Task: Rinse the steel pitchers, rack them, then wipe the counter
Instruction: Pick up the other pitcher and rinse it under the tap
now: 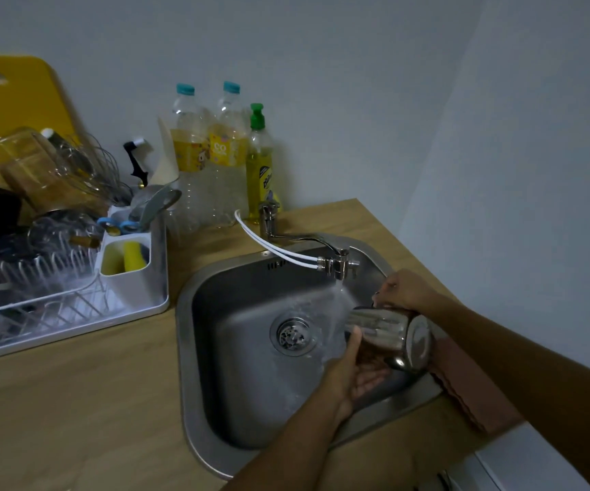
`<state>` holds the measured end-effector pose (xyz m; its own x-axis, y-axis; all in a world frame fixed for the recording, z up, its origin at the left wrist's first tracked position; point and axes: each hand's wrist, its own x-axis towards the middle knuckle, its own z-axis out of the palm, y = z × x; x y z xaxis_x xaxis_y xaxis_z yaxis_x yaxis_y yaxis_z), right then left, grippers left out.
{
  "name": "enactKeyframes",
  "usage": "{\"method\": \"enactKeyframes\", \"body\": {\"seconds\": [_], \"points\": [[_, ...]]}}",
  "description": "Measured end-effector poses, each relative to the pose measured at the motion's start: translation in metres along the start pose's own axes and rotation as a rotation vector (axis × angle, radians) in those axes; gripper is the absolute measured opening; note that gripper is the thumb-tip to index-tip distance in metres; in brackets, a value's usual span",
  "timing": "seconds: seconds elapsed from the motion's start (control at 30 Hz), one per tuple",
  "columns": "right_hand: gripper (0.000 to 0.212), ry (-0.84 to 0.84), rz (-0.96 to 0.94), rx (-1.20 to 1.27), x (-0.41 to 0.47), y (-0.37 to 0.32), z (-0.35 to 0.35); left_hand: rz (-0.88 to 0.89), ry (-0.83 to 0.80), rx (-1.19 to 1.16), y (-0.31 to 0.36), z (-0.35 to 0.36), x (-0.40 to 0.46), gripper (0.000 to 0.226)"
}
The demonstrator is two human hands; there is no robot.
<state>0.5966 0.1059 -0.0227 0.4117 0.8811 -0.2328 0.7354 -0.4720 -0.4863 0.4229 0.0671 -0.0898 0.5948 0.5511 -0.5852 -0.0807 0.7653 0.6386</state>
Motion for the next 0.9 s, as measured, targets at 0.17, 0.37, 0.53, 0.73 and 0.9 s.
{"method": "enactKeyframes", "body": {"seconds": [0.17, 0.37, 0.53, 0.73, 0.9], "points": [[0.028, -0.001, 0.071, 0.003, 0.002, 0.001, -0.003, -0.007, 0.023, 0.001, 0.002, 0.000, 0.000, 0.049], [0.021, -0.032, 0.136, 0.125, -0.005, 0.001, 0.009, -0.015, 0.112, 0.016, 0.014, -0.010, 0.001, 0.051], [0.022, -0.152, 0.278, 0.458, -0.008, 0.003, 0.037, 0.006, 0.180, 0.022, 0.040, -0.031, 0.000, 0.062], [0.022, -0.182, 0.429, 0.893, -0.010, -0.006, 0.071, 0.069, 0.229, 0.130, 0.075, -0.054, -0.004, 0.048], [0.018, -0.204, 0.501, 0.999, -0.013, -0.001, 0.082, 0.111, 0.295, 0.303, 0.085, -0.056, -0.001, 0.036]]}}
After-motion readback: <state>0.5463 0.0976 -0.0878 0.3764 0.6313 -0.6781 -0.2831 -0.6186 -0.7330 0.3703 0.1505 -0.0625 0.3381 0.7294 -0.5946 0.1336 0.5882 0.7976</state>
